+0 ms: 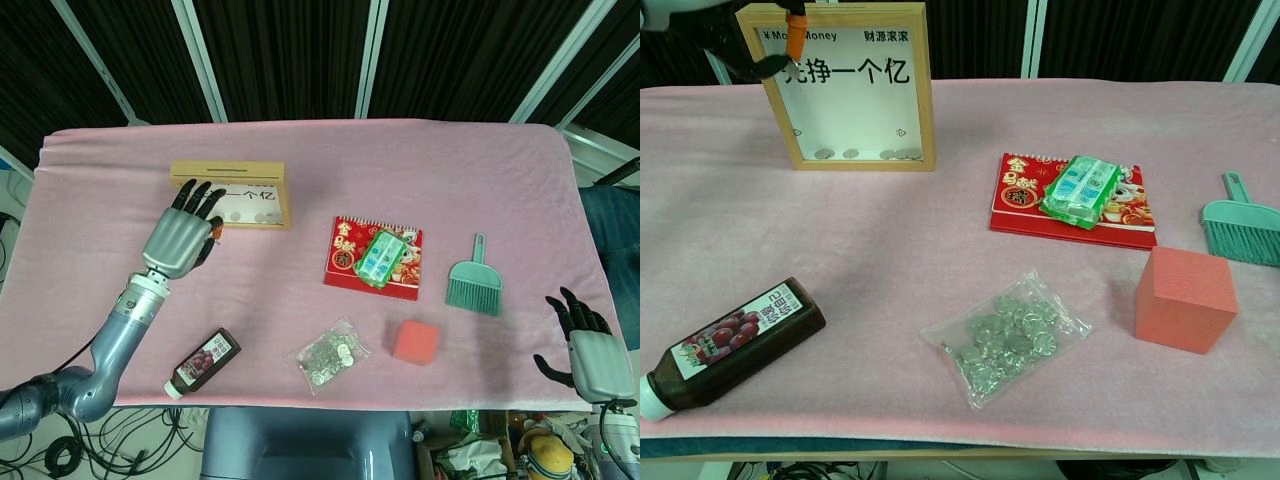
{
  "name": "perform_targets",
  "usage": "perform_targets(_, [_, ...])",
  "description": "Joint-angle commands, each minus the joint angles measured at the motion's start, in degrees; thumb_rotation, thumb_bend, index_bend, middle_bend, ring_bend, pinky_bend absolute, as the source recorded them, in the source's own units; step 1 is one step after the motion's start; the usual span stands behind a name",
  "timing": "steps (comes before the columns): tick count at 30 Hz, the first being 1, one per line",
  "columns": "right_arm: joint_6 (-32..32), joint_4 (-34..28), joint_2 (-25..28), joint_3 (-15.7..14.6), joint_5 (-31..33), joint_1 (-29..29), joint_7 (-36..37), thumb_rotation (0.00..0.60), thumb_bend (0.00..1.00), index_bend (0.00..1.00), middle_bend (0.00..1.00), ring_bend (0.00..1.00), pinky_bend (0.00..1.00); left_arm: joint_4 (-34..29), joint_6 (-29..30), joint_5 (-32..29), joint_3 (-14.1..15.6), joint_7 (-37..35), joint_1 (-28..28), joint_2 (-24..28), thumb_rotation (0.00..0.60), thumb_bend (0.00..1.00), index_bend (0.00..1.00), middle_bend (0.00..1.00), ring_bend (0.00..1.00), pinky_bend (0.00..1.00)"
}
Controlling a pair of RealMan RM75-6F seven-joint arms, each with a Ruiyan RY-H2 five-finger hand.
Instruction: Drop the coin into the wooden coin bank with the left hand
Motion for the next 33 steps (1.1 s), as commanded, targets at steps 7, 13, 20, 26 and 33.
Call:
perform_targets(7, [-0.57, -0.58, 0.19, 0.27, 1.08, 0.00, 0.93, 0.600, 0.16, 0.15, 0.02, 0.10, 0.16, 0.55, -4.87, -17.51, -6.93, 9.34, -10.13, 4.55, 0.600, 0.48, 0.58, 0.10, 0.00, 0.00])
perform_targets(13, [-1.00, -0.90, 0.32, 0.50, 1.79, 0.09, 1.39, 0.600, 0.16, 0.15, 0.02, 0.10, 0.16, 4.22, -6.53, -27.34, -7.89, 11.88, -15.47, 3.71, 0.600, 0.48, 0.58, 0.10, 0.00, 0.00])
perform_targets(20, [-0.84, -1.08, 0.35, 0.61, 2.03, -0.01, 1.58, 0.600, 0.16, 0.15, 0.02, 0.10, 0.16, 11.26, -7.43, -33.44, -6.63, 14.08, -20.99, 0.54, 0.600, 0.48, 0.58, 0.10, 0.00, 0.00])
perform_targets(26, [-0.96, -1.17, 0.35, 0.73, 2.23, 0.04, 1.86, 0.600, 0.17, 0.15, 0.02, 0.10, 0.16, 16.39, -8.30, -33.84, -4.98, 13.58, -23.01, -2.20, 0.600, 0.48, 0.58, 0.10, 0.00, 0.00])
perform_targets(33, [-0.92, -1.12, 0.40, 0.71, 2.08, 0.01, 2.29, 0.600, 0.17, 0.15, 0.02, 0.10, 0.16, 21.75, -9.39, -33.43, -3.54, 11.72, -24.33, -4.92, 0.600, 0.48, 0.57, 0.10, 0.00, 0.00])
